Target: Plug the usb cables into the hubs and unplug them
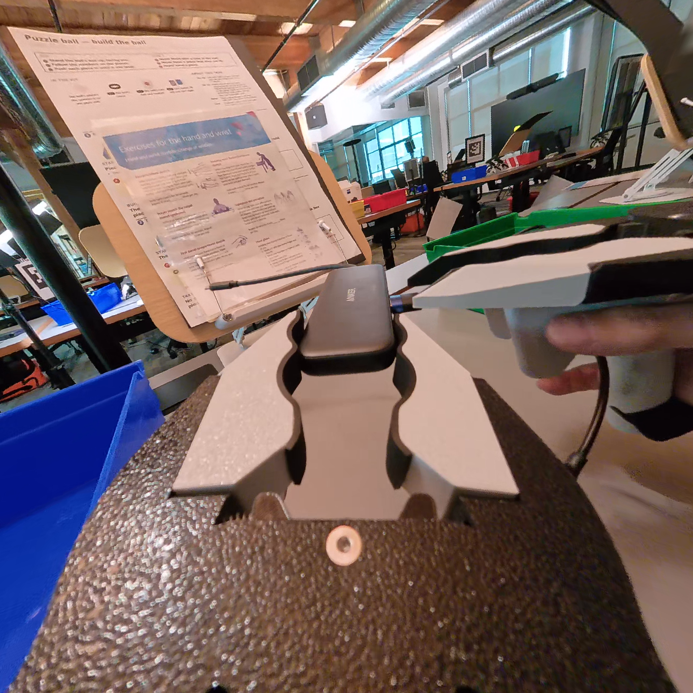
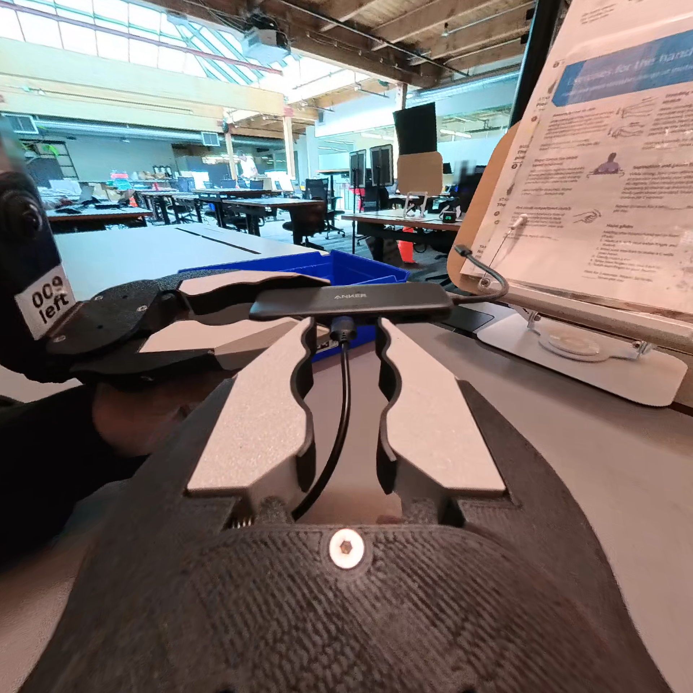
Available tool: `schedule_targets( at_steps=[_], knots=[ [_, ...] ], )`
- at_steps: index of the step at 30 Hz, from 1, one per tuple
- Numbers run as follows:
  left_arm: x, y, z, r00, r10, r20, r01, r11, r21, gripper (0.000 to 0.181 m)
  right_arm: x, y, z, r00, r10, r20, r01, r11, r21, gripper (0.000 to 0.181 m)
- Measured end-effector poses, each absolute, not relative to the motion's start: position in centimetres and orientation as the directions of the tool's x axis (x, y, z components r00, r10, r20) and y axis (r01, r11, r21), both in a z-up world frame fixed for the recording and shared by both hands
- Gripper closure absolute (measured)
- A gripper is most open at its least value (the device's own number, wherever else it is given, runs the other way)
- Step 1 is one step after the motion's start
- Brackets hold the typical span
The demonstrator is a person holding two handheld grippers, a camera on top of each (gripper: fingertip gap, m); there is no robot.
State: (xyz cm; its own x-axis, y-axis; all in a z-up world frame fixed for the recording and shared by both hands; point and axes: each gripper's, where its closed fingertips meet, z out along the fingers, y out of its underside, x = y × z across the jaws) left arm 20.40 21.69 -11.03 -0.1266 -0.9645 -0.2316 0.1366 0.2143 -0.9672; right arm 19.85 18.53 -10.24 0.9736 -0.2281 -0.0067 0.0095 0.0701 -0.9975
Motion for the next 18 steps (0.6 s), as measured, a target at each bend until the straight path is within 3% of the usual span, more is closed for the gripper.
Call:
schedule_targets(
  at_steps=[5,16,18],
  knots=[
    [20.5,21.7,-11.2,-0.138,-0.966,-0.219,0.127,0.202,-0.971,0.136,19.8,18.8,-10.8,0.978,-0.209,-0.019,-0.004,0.072,-0.997,0.167],
    [20.5,20.8,-10.8,-0.085,-0.954,-0.286,0.123,0.275,-0.954,0.135,19.8,18.2,-10.9,0.966,-0.256,0.033,0.039,0.02,-0.999,0.168],
    [20.4,23.3,-10.5,0.042,-0.968,-0.248,0.101,0.251,-0.963,0.136,19.8,16.9,-10.6,0.969,-0.247,0.023,0.033,0.033,-0.999,0.168]
  ],
)
